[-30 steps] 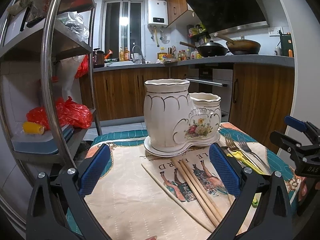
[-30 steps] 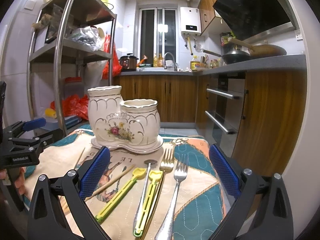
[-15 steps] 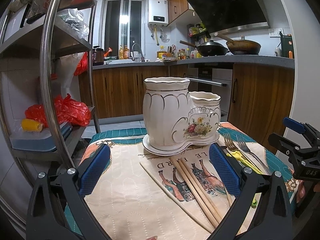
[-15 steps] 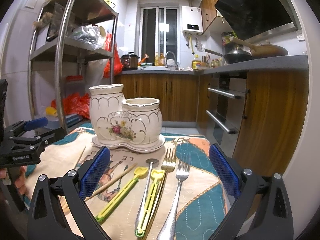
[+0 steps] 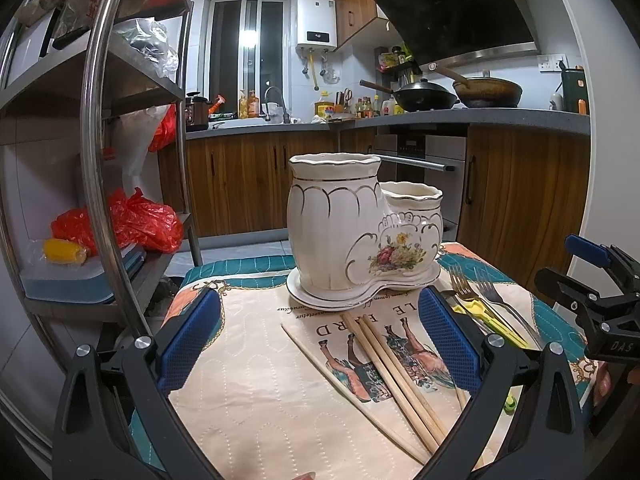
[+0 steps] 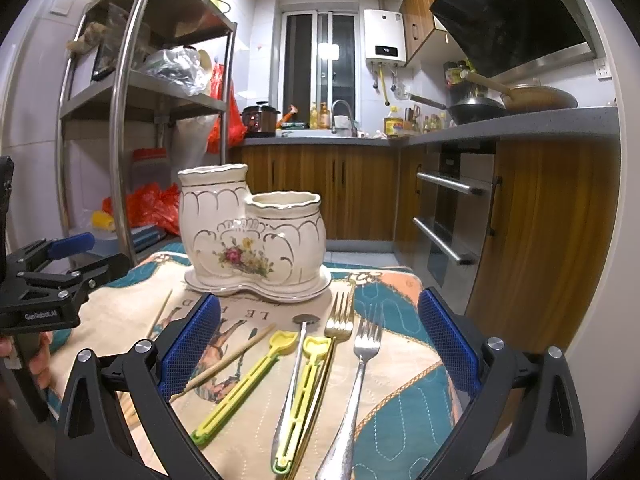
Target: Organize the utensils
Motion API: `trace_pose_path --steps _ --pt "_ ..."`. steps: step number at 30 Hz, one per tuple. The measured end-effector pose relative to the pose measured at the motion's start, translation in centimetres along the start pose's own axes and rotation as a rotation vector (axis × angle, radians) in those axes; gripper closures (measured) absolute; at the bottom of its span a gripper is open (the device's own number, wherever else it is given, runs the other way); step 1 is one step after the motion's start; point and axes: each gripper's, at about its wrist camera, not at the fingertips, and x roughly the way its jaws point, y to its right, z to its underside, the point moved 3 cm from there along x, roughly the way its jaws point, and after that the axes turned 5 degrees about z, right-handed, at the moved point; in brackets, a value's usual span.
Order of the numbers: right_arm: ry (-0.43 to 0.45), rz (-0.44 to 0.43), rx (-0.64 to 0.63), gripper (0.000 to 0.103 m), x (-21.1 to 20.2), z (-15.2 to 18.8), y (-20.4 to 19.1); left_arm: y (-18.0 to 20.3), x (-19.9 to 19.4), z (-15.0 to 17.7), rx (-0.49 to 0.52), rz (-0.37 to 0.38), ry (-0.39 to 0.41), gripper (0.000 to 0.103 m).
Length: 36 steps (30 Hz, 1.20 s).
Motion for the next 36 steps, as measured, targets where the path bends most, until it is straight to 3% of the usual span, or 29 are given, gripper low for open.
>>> trace_pose_path --steps 30,36 --pt "-0.003 0.003 -0.002 0.005 0.10 -0.05 -0.07 0.11 -0.02 -0.01 0.002 0.000 0.000 0.005" --pt "-0.003 -0.007 -0.003 0.005 0.04 0.06 0.16 -0.11 -0.01 0.02 -0.020 0.049 -0.027 0.005"
